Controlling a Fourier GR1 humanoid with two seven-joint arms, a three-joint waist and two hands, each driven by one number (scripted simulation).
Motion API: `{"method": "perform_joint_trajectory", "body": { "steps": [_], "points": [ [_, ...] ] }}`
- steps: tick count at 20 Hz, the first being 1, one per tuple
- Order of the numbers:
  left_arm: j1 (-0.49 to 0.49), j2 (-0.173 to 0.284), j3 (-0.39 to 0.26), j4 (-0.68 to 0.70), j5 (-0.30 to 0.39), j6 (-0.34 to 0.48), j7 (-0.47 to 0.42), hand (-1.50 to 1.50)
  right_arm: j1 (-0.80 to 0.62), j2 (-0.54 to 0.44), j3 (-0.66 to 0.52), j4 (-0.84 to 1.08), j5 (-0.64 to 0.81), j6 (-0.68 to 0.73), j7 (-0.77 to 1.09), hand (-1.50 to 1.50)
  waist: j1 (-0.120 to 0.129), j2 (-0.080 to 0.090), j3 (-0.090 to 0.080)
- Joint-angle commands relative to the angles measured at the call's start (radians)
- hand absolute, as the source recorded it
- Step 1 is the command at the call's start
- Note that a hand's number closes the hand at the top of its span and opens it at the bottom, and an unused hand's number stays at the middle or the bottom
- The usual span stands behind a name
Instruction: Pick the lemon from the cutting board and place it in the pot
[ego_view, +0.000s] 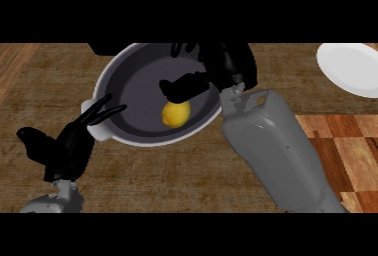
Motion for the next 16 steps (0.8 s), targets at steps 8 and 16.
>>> {"method": "perform_joint_trajectory", "body": {
  "steps": [8, 16],
  "points": [
    [-0.018, -0.021, -0.023, -0.029, -0.003, 0.005, 0.036, 0.0, -0.032, 0.001, -0.041, 0.164, -0.342, -0.305, -0.168, -1.5, 0.0, 0.001, 0.0],
    [-0.089, 0.016, 0.064, 0.028, 0.046, -0.009, 0.04, 0.0, 0.034, -0.006, -0.175, 0.096, -0.38, -0.496, -0.298, -1.5, -0.032, -0.002, 0.0]
  ]
}}
